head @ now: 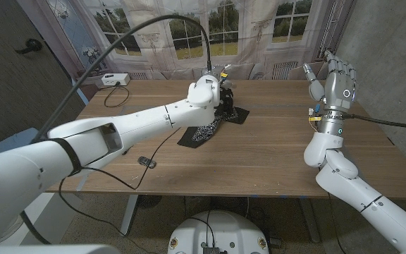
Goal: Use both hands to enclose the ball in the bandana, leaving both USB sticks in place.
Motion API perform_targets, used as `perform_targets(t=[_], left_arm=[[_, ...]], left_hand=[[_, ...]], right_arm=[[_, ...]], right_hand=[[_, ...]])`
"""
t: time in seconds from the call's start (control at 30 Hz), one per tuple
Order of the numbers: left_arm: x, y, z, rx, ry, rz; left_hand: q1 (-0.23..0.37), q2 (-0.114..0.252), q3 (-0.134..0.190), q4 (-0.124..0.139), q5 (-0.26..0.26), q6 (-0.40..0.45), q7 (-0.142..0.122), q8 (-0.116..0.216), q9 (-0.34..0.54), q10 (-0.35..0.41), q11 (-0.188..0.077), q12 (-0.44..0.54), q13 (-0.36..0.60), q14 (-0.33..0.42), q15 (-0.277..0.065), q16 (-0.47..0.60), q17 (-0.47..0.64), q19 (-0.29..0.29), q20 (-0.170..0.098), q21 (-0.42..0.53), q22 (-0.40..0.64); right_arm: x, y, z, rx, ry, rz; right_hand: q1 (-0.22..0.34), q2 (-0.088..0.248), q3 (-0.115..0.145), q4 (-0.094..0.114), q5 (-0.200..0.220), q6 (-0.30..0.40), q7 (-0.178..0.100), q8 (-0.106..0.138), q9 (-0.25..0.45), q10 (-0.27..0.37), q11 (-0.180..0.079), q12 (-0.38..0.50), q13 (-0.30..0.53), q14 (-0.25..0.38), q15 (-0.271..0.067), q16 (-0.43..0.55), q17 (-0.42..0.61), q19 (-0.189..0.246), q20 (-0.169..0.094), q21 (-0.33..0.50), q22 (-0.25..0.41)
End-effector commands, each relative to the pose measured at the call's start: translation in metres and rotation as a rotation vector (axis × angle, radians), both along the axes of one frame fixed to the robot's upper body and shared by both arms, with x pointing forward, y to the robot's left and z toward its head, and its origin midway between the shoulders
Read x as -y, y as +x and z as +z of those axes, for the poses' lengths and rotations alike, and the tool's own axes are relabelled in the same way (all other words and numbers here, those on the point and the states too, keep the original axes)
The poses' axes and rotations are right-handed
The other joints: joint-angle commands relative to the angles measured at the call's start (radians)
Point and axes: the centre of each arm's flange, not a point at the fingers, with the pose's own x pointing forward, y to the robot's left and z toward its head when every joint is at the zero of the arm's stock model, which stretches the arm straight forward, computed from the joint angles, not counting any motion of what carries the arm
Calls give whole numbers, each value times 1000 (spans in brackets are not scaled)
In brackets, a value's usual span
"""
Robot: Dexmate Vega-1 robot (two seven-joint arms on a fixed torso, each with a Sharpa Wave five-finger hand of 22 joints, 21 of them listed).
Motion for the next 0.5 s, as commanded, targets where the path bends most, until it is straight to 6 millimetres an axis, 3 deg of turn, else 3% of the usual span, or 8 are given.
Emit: perform_targets(t=[0.03, 0.27, 0.5], left_arm=[[-30, -33, 2, 178, -204, -169], [-49, -40, -6, 163, -321, -292], [-70, -47, -11, 124, -447, -481]], left_hand=[[-10, 17, 6, 4, -1, 22, -5, 9, 2, 22, 2, 14, -5, 23, 0, 13, -1, 26, 4, 6, 5], [-23, 33, 9, 10, -3, 38, -11, 11, 1, 28, 4, 15, -12, 32, -1, 14, -1, 41, 6, 5, 5], [-43, 41, 6, 19, -4, 40, -23, 8, 1, 23, 4, 12, -19, 32, 1, 12, -1, 50, 6, 2, 5]], right_arm=[[-1, 5, 0, -3, 19, 96], [0, 10, -3, -29, 76, 246], [0, 19, -2, -65, 123, 440]], right_hand=[[0, 1, -3, 0, 5, 7, 0, -2, 4, 2, 2, -4, 4, -1, -32, -7, 3, 26, -2, 1, 4], [-2, 3, -4, 0, 6, 0, -2, -6, 4, -26, 2, -18, 4, -20, -21, -16, 4, 44, -5, 2, 4], [1, -2, -4, -6, 5, -31, -20, -18, 3, -89, -1, -51, -7, -82, 3, -46, -2, 44, -9, -10, 4]])
